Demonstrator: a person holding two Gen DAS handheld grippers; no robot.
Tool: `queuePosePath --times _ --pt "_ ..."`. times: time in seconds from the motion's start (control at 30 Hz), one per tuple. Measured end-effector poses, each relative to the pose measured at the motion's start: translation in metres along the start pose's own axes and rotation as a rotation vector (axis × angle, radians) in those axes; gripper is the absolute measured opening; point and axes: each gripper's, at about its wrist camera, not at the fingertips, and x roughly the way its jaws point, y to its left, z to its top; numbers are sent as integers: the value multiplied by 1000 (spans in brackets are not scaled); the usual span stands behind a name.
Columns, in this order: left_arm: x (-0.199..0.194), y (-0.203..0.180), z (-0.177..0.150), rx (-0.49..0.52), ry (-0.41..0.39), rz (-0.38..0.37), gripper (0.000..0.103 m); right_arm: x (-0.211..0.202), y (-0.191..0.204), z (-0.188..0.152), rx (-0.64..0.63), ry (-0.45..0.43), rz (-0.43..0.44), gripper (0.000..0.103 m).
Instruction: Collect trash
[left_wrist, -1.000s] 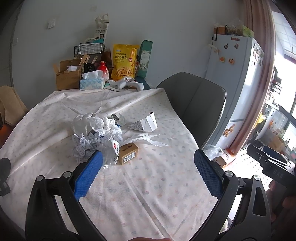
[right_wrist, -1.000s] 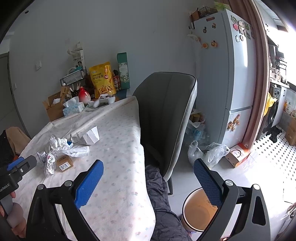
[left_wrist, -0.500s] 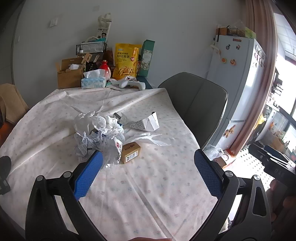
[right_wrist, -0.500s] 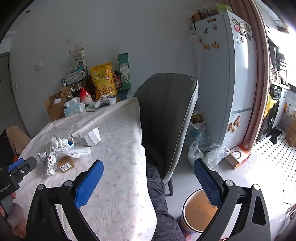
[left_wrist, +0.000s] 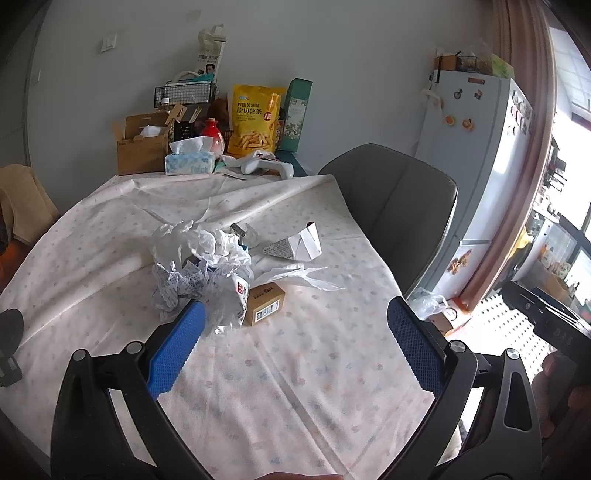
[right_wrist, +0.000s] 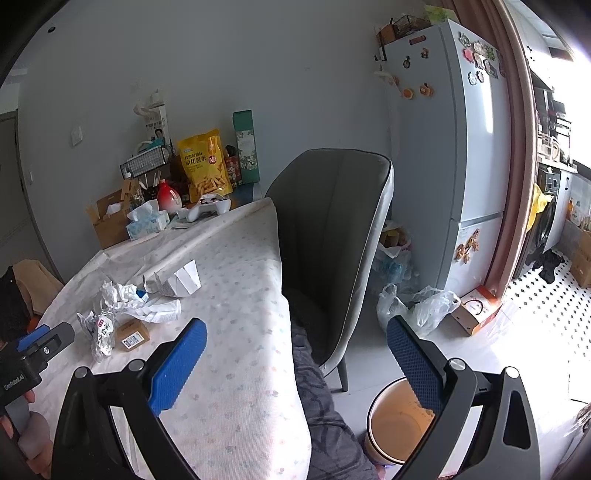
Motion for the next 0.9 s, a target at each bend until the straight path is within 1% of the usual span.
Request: queuePosePath --times 0.27,0.53,0.7,0.8,0.9 --pt "-3 0 0 5 -5 -1 98 -3 -1 1 5 -11 -3 96" --pt "-1 5 2 -3 -2 11 98 -1 -3 2 12 -4 0 96" --pt "-1 16 4 -22 -8 20 98 4 0 2 1 7 6 96" --pt "1 27 4 -39 -7 30 98 11 3 2 -7 22 34 96" --pt "3 42 3 -67 -9 48 98 17 10 3 -26 19 62 96"
